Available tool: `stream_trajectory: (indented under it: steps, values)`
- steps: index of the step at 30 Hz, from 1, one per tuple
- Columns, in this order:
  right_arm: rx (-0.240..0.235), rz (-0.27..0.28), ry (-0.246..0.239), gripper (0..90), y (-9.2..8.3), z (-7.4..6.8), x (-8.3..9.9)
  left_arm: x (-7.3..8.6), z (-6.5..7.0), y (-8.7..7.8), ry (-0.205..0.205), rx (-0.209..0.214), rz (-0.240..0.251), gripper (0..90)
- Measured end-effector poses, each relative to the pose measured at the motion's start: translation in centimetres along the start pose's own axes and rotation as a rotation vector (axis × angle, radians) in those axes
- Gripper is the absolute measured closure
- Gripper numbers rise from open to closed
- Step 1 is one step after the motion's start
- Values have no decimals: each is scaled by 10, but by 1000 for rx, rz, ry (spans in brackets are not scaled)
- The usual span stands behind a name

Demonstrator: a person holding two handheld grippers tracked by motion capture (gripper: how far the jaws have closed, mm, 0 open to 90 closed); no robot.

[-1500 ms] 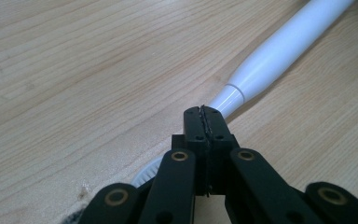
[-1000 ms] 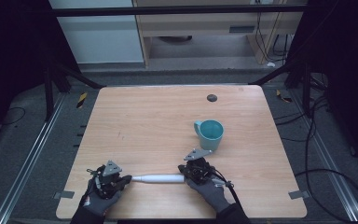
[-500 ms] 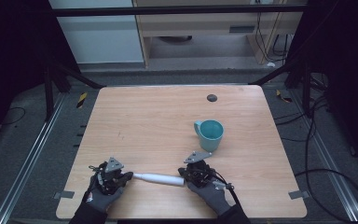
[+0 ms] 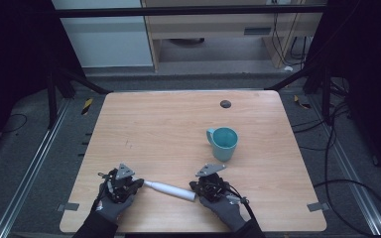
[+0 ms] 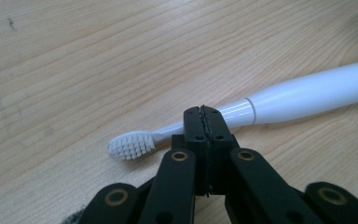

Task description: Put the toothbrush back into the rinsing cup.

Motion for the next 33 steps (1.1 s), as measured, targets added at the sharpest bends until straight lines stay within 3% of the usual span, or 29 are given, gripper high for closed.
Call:
stream_trajectory:
  steps: [14,33]
  values:
    - [-24,-13,-13,896,2,-10,3,-14,-7,12,3,-26,16,900]
    - [-56,-18,-33,895,5,-23,5,-28,-6,27,10,-25,21,900]
Point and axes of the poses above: each handheld gripper's, and its own axes: y roughly forward along the jaws, x roughly out of its underside, z roughly to its right, the point moved 10 cm from there along y, roughly forward along the jaws, and after that the axes turned 4 degrees about x, right-handed, at the moved point
